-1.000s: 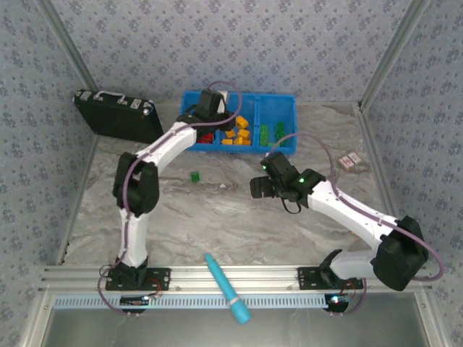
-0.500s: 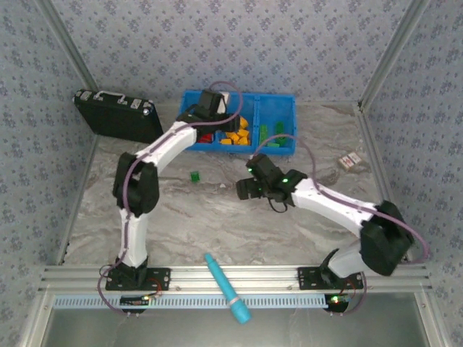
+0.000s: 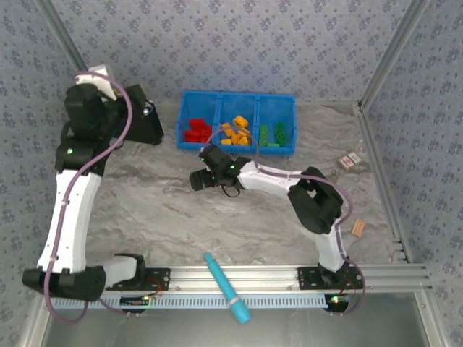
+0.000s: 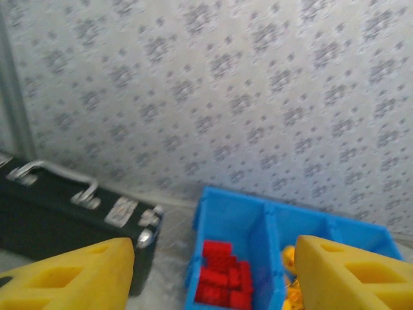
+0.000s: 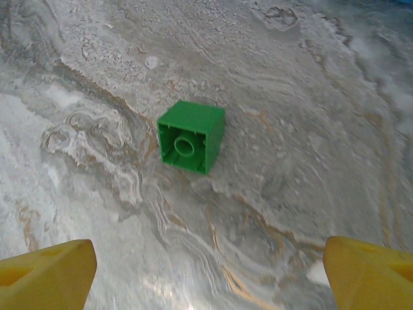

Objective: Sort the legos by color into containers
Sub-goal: Pick up the lego from the center of the table.

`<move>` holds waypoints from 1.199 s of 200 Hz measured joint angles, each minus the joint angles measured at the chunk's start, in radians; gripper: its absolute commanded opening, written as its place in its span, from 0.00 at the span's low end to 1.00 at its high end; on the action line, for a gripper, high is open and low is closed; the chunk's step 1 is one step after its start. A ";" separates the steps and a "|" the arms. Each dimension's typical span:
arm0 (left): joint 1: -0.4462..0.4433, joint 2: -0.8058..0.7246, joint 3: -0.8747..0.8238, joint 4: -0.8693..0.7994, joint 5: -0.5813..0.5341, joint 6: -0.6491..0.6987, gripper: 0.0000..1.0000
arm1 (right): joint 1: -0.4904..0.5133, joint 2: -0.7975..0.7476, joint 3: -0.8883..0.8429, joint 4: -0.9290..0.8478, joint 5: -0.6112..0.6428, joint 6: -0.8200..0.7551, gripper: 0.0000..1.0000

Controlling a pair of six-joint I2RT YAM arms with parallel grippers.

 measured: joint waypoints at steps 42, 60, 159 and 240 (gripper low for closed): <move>0.079 -0.119 -0.173 -0.120 -0.003 0.064 0.70 | -0.002 0.132 0.139 -0.046 -0.015 0.000 0.94; 0.111 -0.155 -0.233 -0.160 -0.003 0.082 0.71 | -0.002 0.172 0.193 -0.065 -0.016 0.000 0.93; 0.124 -0.178 -0.264 -0.181 -0.003 0.101 0.71 | -0.014 0.323 0.392 -0.163 0.016 -0.002 0.73; 0.124 -0.178 -0.282 -0.181 -0.003 0.108 0.71 | -0.025 0.342 0.414 -0.198 0.058 -0.020 0.42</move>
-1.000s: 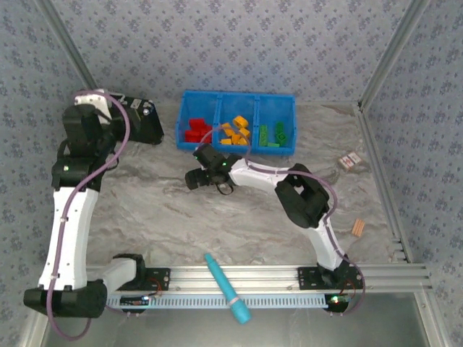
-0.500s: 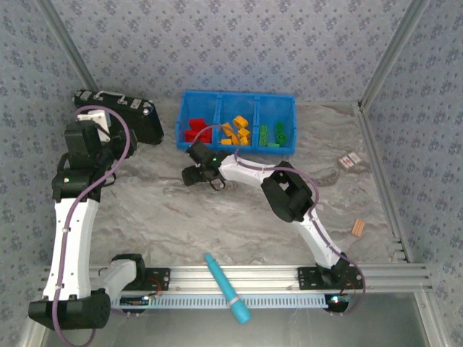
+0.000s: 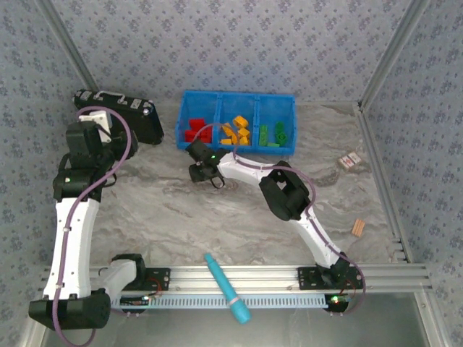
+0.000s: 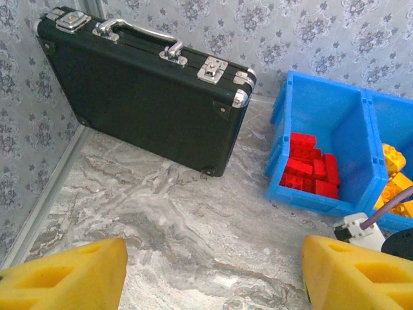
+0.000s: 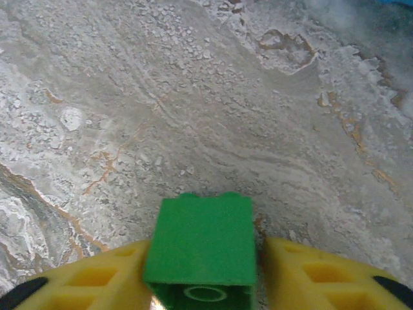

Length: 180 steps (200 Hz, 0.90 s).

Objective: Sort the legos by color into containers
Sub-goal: Pick up the lego from the center of the table, then place the lego in the container.

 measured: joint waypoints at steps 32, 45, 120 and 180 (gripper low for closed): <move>0.001 0.000 -0.010 -0.002 0.000 0.000 0.71 | -0.004 0.000 0.000 0.003 0.005 -0.004 0.36; 0.002 0.000 -0.015 0.000 0.000 0.000 0.72 | -0.005 -0.002 -0.002 0.004 0.006 -0.005 0.34; 0.007 -0.003 -0.263 0.039 0.014 -0.082 0.69 | -0.061 -0.238 -0.195 -0.066 -0.006 -0.038 0.31; 0.008 -0.035 -0.422 0.056 -0.003 -0.152 0.71 | -0.228 -0.562 -0.264 -0.137 0.016 -0.090 0.31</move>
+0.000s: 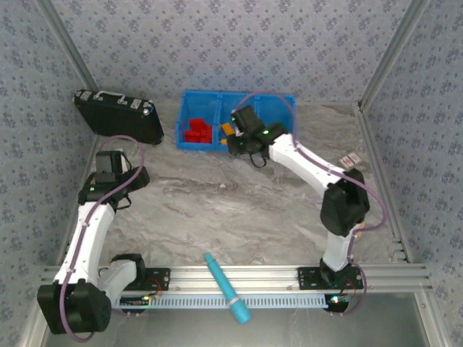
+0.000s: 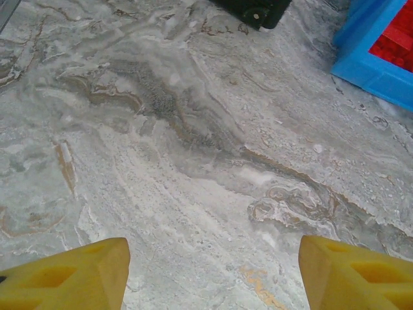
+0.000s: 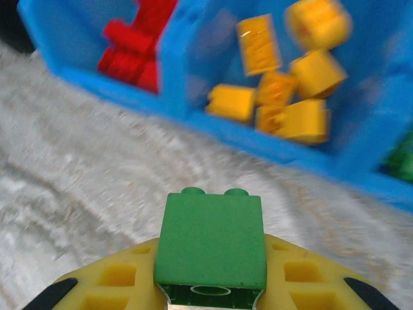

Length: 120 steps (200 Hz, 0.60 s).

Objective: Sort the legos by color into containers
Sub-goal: Place the lego in the container.

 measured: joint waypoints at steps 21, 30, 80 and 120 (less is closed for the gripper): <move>0.002 -0.028 -0.039 0.027 -0.017 -0.012 0.72 | -0.089 -0.026 -0.021 0.006 0.040 -0.020 0.30; 0.002 -0.048 -0.066 0.044 -0.024 -0.019 0.72 | -0.127 -0.023 -0.030 0.014 0.055 -0.028 0.30; 0.002 -0.286 -0.311 0.199 -0.126 -0.072 1.00 | -0.260 0.079 -0.042 0.103 0.097 -0.056 0.30; 0.002 -0.450 -0.471 0.344 -0.307 -0.048 1.00 | -0.291 0.203 -0.043 0.153 0.099 -0.073 0.34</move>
